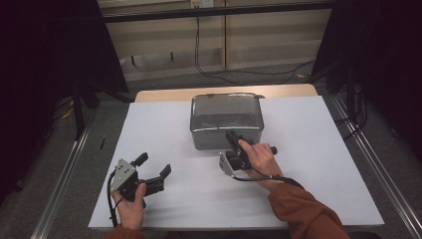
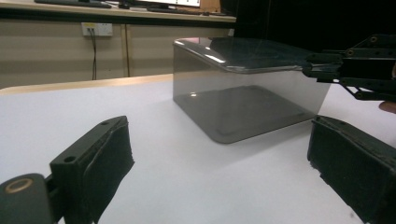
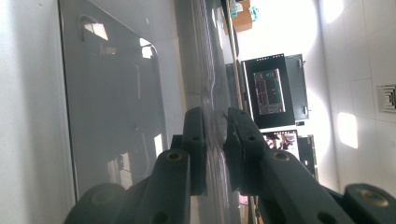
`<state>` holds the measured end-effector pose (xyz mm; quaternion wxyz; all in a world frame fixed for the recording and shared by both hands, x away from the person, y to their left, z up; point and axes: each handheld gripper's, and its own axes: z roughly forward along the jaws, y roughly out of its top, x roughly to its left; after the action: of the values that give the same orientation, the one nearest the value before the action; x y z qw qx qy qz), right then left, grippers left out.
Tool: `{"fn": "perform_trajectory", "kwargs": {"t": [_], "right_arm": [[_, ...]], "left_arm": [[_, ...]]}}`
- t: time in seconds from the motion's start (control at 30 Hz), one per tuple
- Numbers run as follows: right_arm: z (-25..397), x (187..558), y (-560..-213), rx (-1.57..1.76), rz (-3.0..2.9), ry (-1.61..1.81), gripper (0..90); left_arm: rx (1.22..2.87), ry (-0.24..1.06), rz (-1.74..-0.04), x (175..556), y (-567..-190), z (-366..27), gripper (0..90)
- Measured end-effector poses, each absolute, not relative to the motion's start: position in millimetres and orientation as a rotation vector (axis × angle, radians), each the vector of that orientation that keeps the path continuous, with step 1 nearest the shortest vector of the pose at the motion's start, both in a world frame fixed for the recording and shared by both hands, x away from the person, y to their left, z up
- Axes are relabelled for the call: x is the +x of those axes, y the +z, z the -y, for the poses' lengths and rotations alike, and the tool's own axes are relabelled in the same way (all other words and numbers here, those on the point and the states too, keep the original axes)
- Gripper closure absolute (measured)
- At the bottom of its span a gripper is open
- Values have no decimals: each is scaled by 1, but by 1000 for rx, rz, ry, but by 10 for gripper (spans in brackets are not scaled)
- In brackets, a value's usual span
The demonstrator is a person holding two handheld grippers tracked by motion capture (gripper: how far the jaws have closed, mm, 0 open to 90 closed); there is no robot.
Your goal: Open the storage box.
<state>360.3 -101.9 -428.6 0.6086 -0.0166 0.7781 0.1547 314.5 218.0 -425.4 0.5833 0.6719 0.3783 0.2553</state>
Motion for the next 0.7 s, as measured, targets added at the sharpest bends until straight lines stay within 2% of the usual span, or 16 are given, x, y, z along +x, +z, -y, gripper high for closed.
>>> {"fn": "perform_trajectory", "kwargs": {"t": [0.33, 0.7], "right_arm": [[103, 361, -424, -24, -1796, 380, 791], [103, 362, -418, -23, -1782, 389, 797]], "left_arm": [[1524, 623, -854, 319, -418, -212, 32], [1580, 593, -822, 334, -417, -198, 23]]}}
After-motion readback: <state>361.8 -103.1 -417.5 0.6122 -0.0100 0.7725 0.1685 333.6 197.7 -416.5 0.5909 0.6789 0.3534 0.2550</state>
